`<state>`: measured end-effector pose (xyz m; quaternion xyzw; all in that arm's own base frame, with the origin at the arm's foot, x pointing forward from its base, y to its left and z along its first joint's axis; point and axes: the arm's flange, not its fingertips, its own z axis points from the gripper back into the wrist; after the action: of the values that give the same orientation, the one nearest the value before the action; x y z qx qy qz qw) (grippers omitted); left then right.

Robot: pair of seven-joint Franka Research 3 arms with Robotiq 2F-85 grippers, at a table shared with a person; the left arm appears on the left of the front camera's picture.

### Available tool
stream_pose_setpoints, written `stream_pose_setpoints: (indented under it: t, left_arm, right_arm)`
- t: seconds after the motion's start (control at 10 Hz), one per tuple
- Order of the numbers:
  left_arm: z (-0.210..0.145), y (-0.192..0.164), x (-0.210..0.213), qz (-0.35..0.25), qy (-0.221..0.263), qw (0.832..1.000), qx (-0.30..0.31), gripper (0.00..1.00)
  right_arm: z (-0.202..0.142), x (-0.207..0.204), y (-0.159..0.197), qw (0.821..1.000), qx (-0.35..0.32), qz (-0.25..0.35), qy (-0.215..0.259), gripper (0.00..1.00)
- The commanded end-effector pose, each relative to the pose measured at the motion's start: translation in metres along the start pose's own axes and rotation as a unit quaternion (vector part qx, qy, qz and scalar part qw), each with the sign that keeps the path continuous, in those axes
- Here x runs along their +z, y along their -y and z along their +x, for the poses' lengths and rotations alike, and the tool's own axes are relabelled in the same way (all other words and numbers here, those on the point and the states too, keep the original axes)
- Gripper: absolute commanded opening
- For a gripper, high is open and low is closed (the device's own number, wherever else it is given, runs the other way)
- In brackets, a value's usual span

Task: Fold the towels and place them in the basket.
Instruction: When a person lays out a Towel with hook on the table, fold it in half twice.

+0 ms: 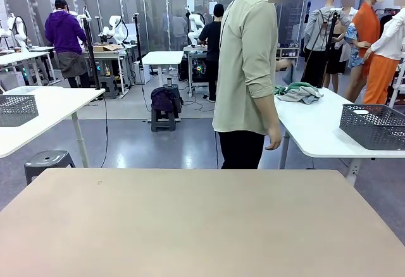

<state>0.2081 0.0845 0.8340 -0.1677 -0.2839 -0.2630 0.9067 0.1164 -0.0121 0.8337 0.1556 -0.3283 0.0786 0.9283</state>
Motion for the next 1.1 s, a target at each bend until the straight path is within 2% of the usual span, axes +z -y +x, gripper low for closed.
stream_pose_setpoints:
  t: [0.0,1.0]
  left_arm:
    - [0.0006,0.0025,0.0016,0.0,0.005,1.0,-0.006,1.0]
    - [0.0006,0.0025,0.0016,0.0,0.005,1.0,-0.006,1.0]
  right_arm:
    - [-0.0043,0.0061,-0.0024,1.0,0.004,0.004,0.007,1.0]
    - [-0.0043,0.0061,-0.0024,1.0,0.004,0.004,0.007,1.0]
